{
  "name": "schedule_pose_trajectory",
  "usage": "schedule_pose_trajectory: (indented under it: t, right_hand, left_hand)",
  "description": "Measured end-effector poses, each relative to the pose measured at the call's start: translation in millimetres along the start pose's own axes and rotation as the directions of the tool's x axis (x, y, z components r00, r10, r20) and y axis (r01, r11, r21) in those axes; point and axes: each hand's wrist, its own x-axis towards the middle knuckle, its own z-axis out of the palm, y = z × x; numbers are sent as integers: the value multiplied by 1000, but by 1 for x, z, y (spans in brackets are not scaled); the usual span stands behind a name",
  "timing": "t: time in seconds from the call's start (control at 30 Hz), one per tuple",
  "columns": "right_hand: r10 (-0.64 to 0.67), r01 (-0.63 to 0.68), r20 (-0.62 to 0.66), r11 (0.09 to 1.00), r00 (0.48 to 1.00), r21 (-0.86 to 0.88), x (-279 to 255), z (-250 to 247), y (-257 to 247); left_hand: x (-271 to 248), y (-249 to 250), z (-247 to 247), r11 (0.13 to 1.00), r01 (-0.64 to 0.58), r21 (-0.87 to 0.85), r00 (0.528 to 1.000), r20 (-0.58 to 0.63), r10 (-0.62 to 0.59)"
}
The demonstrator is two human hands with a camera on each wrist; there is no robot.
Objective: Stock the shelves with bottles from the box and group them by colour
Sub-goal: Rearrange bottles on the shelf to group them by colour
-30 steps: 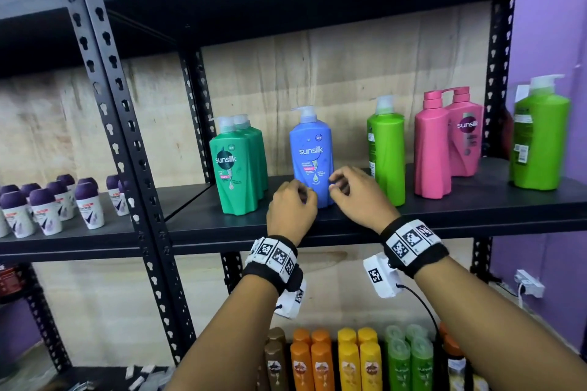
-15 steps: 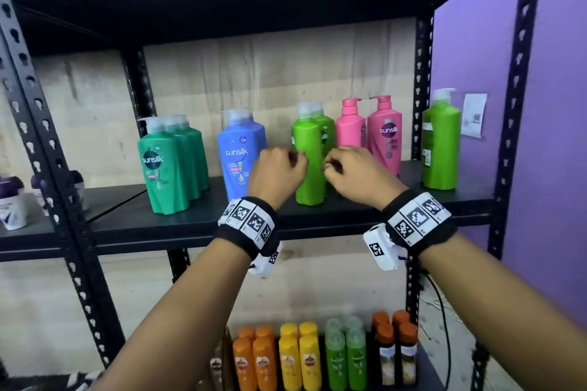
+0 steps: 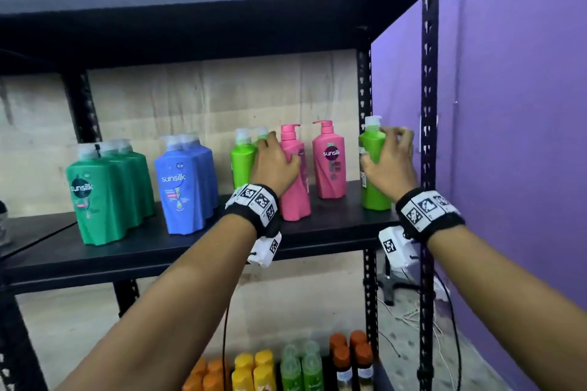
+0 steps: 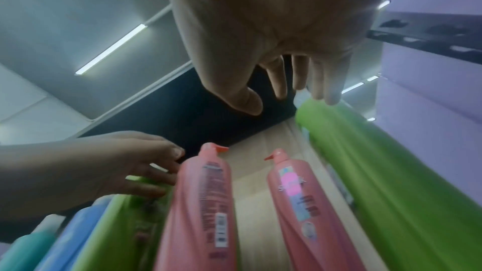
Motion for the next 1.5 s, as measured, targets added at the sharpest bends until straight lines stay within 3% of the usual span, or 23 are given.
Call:
schedule_pose_trajectory:
  t: [0.13,0.23,0.37,0.5,0.63,0.77,1.07,1.3,1.5]
  right_hand:
    - [155,-161,92,985,984,65,30,2,19]
    - [245,-272,189,953,951,136,44,9,33]
    - [249,-304,236,922,939,238,50,20,50]
    - [283,-324,193,916,940,235,45,42,54]
    - [298,-317,109,914,948,254,41,53,53]
    - [332,-345,97,871,938,349,32,50,52]
    - [291,-278,29,874,956,399,3,29,32]
    - [153,-84,-108,876,982,475,-9,2,19]
    - [118,-31,-147,871,982,490,-17,-22,12]
  left_hand:
    - [17,2,17,992,125,-23,986,116,-121]
    - [25,-3,28,977,188,-100,979,100,-178]
    - [27,-8,44,944,236,-232,972,37,-234]
    - [33,-12,53,904,277,-326,957,14,-289]
    - [36,-21,59,830,401,-388,915,123,-385]
    - [29,-27,65,788,363,-497,924,85,-372]
    - [14,10,78,837,245,-489,956,-22,-292]
    - [12,41,97,822,266,-504,954,16,-299]
    - [8,58,108,810,255,-528,954,0,-300]
